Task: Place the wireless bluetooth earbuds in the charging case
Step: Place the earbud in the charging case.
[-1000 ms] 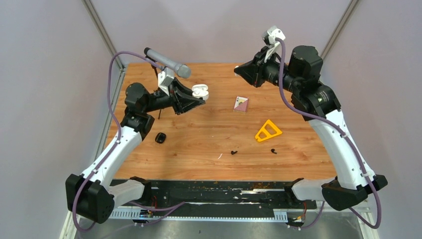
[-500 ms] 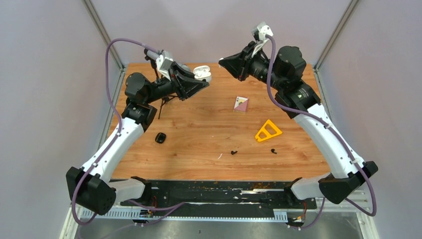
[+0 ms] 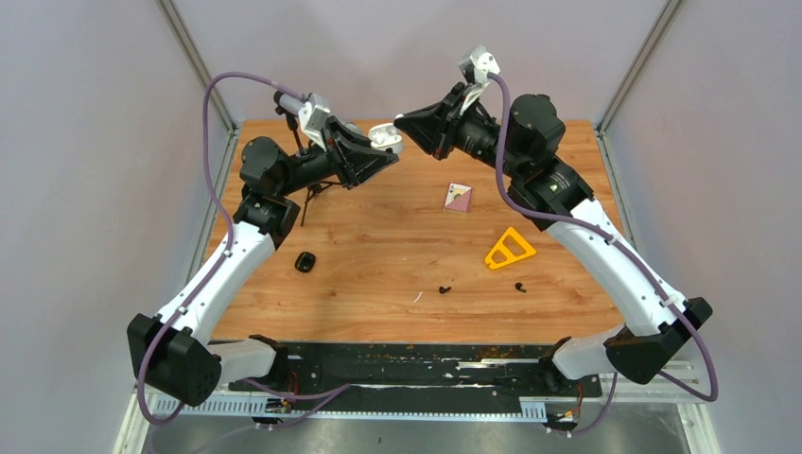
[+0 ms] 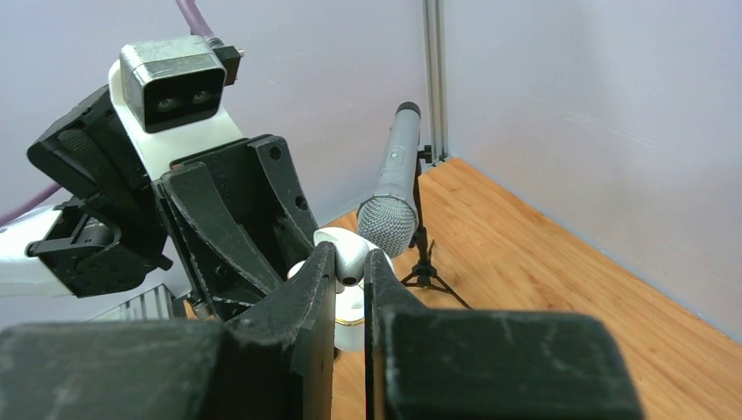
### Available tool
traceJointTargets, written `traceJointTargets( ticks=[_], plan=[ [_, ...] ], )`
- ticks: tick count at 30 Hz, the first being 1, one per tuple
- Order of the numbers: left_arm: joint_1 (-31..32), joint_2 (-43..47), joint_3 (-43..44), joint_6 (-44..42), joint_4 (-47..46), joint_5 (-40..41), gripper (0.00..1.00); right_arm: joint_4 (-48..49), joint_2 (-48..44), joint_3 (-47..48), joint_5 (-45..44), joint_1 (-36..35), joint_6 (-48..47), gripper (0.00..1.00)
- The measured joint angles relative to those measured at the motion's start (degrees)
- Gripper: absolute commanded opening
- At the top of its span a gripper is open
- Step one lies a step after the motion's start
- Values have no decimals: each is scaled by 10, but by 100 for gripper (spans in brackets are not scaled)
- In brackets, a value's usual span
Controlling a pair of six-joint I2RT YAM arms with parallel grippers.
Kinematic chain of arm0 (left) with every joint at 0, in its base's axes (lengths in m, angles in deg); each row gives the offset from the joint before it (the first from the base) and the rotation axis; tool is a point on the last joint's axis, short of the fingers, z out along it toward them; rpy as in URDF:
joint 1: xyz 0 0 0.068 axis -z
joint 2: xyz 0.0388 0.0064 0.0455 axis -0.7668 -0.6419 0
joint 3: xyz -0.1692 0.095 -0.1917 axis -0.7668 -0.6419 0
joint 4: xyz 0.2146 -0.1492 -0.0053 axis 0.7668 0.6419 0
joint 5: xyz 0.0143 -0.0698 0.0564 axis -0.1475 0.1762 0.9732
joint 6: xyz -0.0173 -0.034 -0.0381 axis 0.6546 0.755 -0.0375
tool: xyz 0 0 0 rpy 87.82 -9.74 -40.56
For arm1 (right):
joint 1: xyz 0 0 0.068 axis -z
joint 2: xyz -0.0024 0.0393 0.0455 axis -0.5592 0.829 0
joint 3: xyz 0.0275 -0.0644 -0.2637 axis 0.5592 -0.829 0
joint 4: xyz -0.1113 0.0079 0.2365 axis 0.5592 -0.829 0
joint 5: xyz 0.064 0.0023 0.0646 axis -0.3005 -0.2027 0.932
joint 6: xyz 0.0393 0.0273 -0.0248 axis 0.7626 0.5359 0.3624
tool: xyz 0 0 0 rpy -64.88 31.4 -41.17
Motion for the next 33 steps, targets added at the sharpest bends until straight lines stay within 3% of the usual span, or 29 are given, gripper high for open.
traceJointTargets(
  ticks=[33],
  plan=[
    [0,2,6,21,3,9,0,16,-3,-25,-90,-37,-91,0]
  ],
)
